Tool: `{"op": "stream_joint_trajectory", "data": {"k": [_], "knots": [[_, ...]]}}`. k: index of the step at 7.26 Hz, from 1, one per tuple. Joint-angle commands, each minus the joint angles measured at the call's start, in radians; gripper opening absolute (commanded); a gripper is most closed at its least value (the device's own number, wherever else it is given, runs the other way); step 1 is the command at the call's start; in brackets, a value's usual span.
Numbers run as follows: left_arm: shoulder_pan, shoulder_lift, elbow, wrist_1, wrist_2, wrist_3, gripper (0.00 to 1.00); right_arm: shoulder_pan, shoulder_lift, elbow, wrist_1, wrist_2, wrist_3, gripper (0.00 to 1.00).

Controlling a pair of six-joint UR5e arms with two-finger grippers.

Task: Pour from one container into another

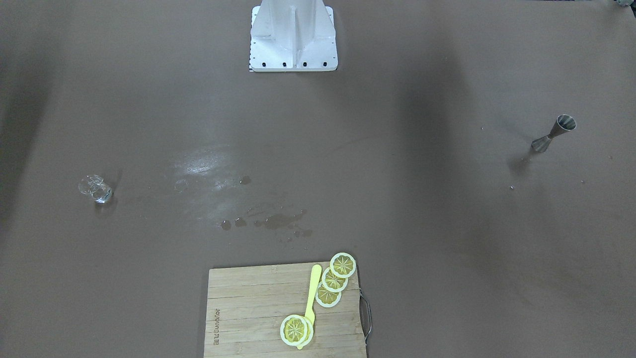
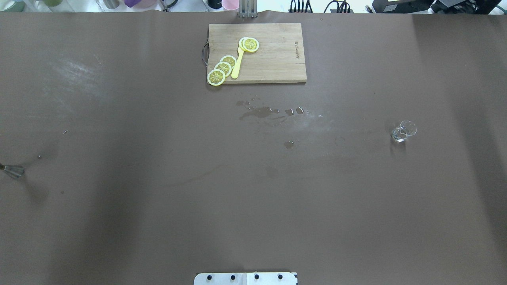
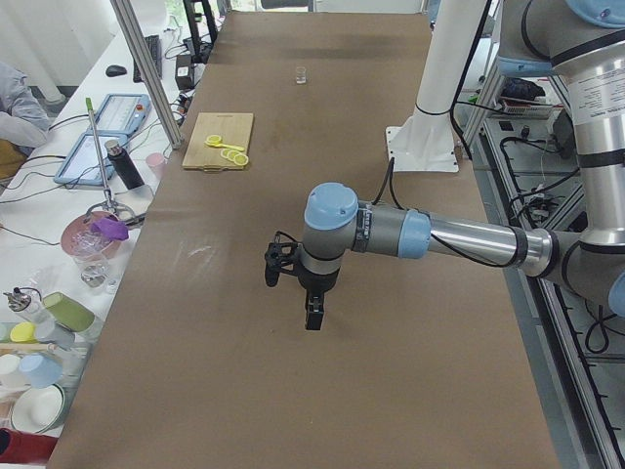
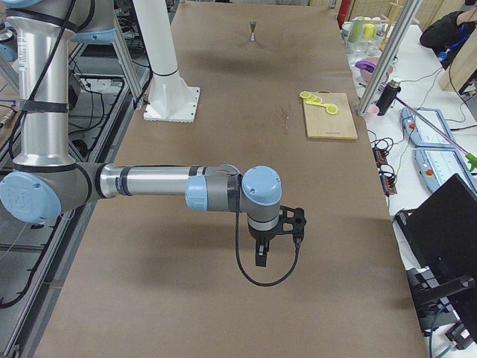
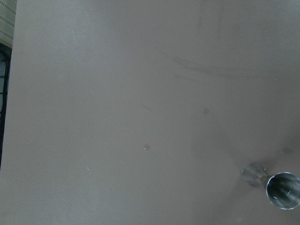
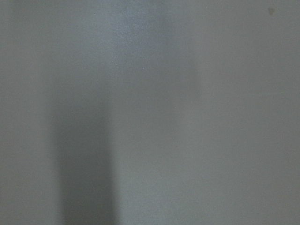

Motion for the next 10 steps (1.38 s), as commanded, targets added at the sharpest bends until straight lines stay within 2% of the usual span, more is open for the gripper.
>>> {"op": "stream_joint_trajectory", "data": {"k": [1,3,5,6,10], "knots": [[-0.005,0.01,-0.004,-0.007,-0.006,0.003,0.99,0.0,-0.005,0.014,-0.002,0.003,-0.008,1.0],[-0.007,0.028,0.004,-0.016,-0.025,0.003,0.99,0.0,-0.008,0.012,0.0,0.004,0.0,1.0],[-0.008,0.031,0.025,-0.031,-0.112,0.003,0.99,0.0,0.001,0.011,0.0,0.0,0.0,1.0],[-0.005,0.024,0.073,-0.039,-0.115,0.003,0.99,0.0,0.004,0.014,-0.002,0.001,0.0,1.0],[-0.007,0.031,0.062,-0.044,-0.115,0.0,0.99,-0.006,0.018,0.009,-0.002,-0.005,-0.009,1.0]]}}
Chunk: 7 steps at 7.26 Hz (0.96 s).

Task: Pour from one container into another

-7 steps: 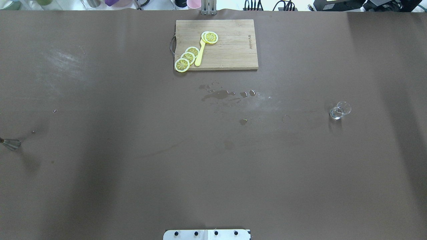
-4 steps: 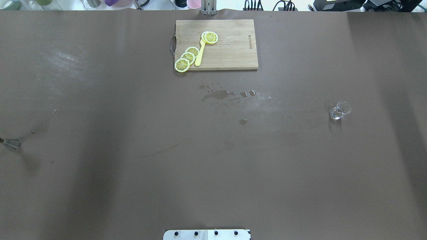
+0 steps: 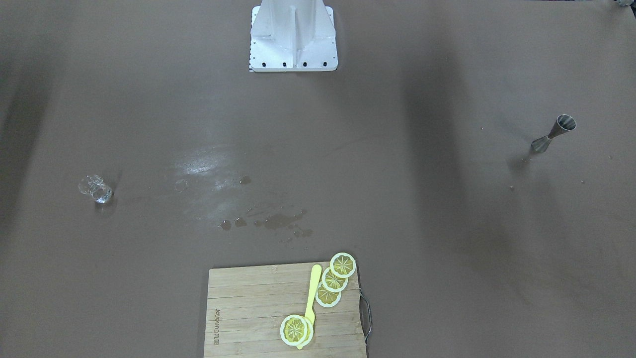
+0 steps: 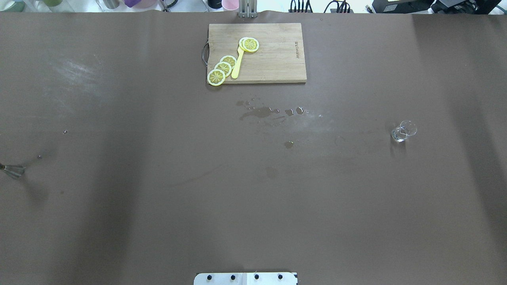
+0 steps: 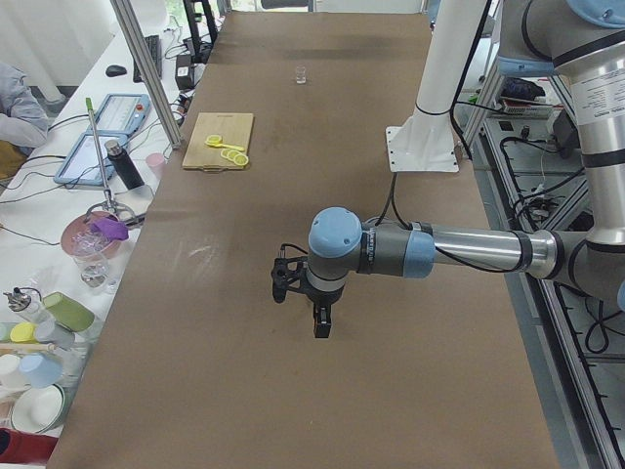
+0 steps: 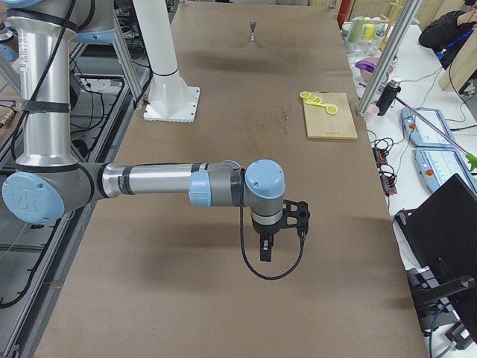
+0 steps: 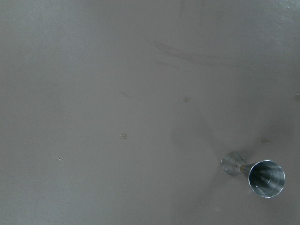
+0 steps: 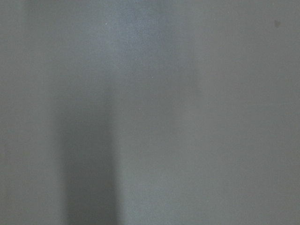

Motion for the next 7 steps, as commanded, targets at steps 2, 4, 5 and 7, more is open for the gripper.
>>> {"op": "stream_joint_trajectory", "data": {"k": [2,4,5,7], "knots": [[0.0,0.001,0.027,-0.011,0.0,0.001,0.99,-0.004,0.003,-0.012,0.002,-0.008,-0.003,1.0],[-0.001,0.001,0.031,-0.016,0.0,0.001,0.99,-0.004,0.003,-0.011,0.002,0.001,0.005,1.0],[0.0,0.001,0.028,-0.016,0.0,0.001,0.99,-0.004,0.003,-0.011,0.002,0.0,0.002,1.0],[0.002,0.001,0.028,-0.016,-0.002,0.001,0.99,-0.009,0.003,-0.005,0.0,0.009,0.005,1.0]]}}
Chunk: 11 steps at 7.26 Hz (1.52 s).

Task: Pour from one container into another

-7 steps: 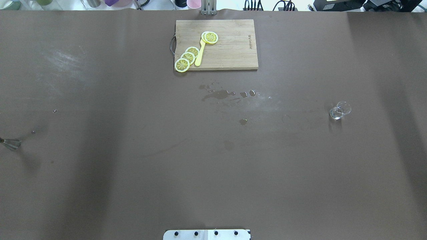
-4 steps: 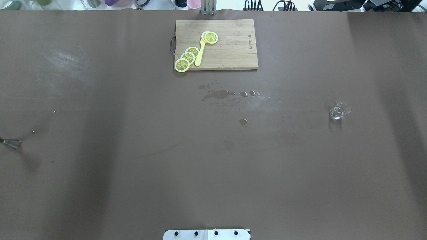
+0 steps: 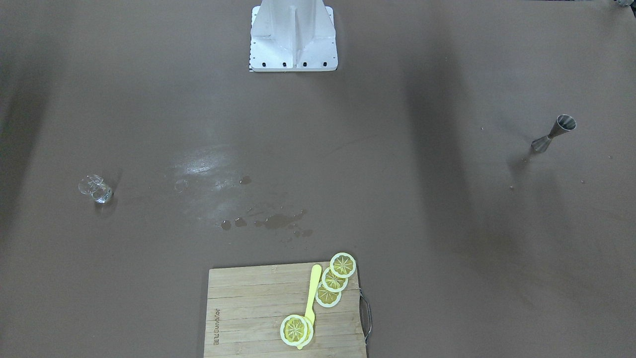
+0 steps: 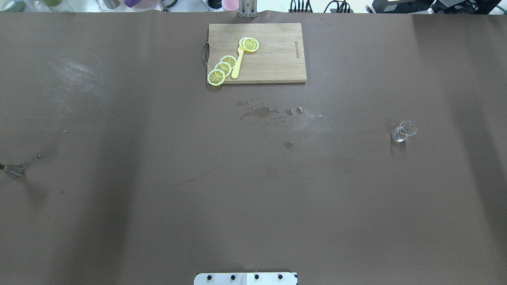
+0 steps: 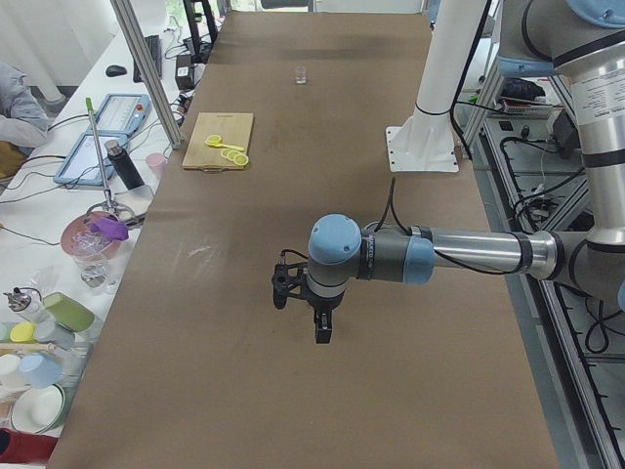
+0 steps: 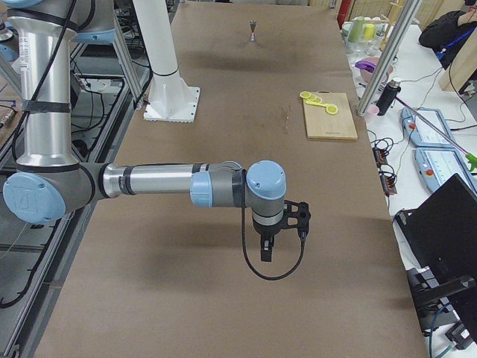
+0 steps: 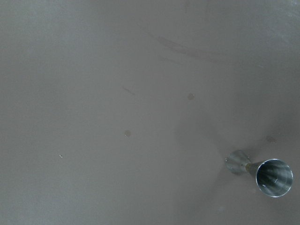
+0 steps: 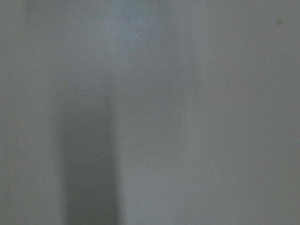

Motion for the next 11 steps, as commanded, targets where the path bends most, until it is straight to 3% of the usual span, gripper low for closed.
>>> {"op": "stream_joint_trajectory", "data": {"k": [1,7,11], "knots": [[-0.001,0.0,-0.001,0.0,0.001,0.0,0.99,-0.003,0.002,0.002,-0.001,0.003,0.005,1.0],[0.002,-0.005,0.002,0.001,0.0,0.0,0.99,-0.005,-0.001,0.011,-0.001,0.022,-0.002,1.0],[0.002,0.0,0.01,0.004,-0.06,0.0,0.99,-0.049,0.06,-0.003,-0.001,0.023,0.001,1.0]]}}
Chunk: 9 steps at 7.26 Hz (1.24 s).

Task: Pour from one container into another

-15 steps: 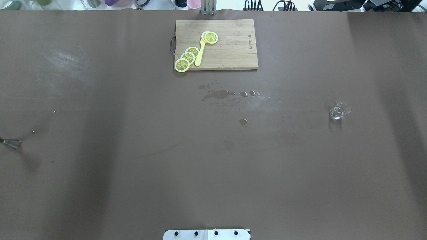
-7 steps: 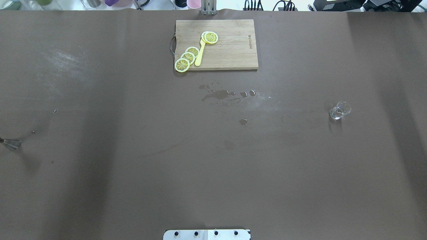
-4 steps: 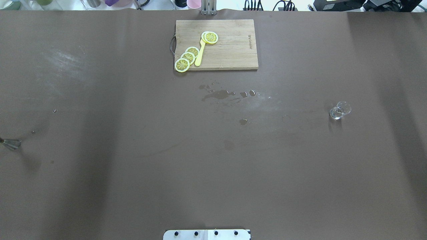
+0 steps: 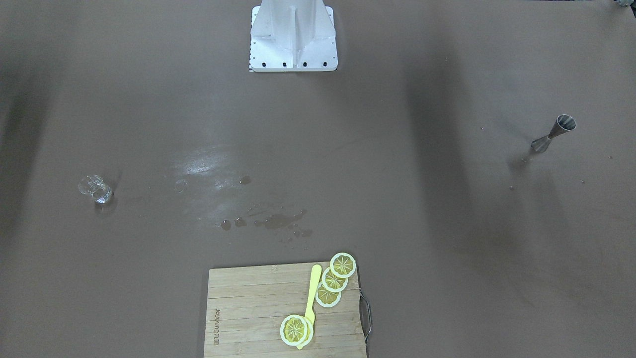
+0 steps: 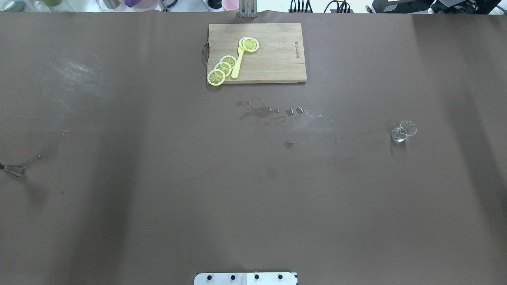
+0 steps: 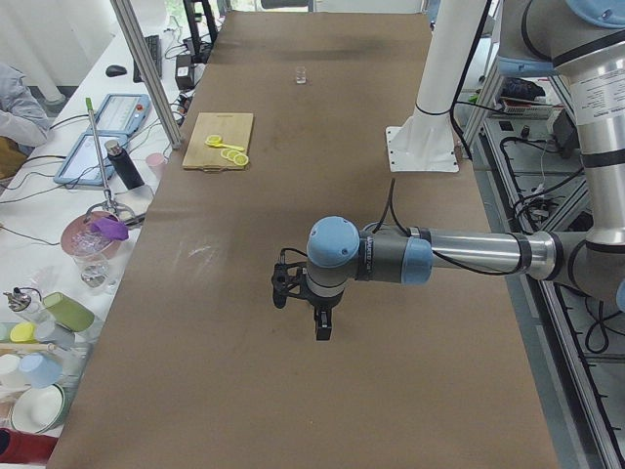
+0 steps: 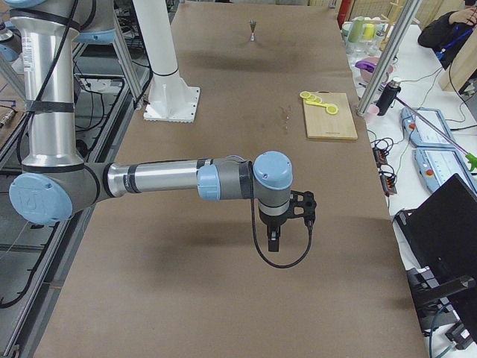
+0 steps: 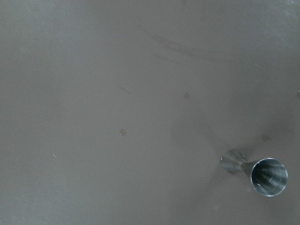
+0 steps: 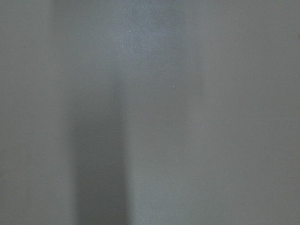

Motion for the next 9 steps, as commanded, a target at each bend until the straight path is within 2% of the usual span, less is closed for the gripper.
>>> {"op": "stream_joint_trajectory", "data": {"k": [1,3,4,8,9], "knots": [[0.001,0.003,0.0,0.002,-0.009,0.0,0.99,-0.054,0.042,-0.011,0.004,0.023,0.0,1.0],[0.001,0.003,0.003,0.004,-0.009,0.0,0.99,-0.085,0.053,-0.018,0.07,0.124,0.0,1.0],[-0.001,0.003,0.003,0.004,-0.009,0.0,0.99,-0.101,0.053,-0.032,0.149,0.158,0.0,1.0],[0.01,-0.003,0.002,0.025,-0.005,0.0,0.99,-0.131,0.021,-0.098,0.557,0.159,-0.011,1.0],[0.011,-0.004,0.011,0.025,-0.003,0.0,0.99,-0.145,0.023,-0.157,0.745,0.156,-0.02,1.0]]}}
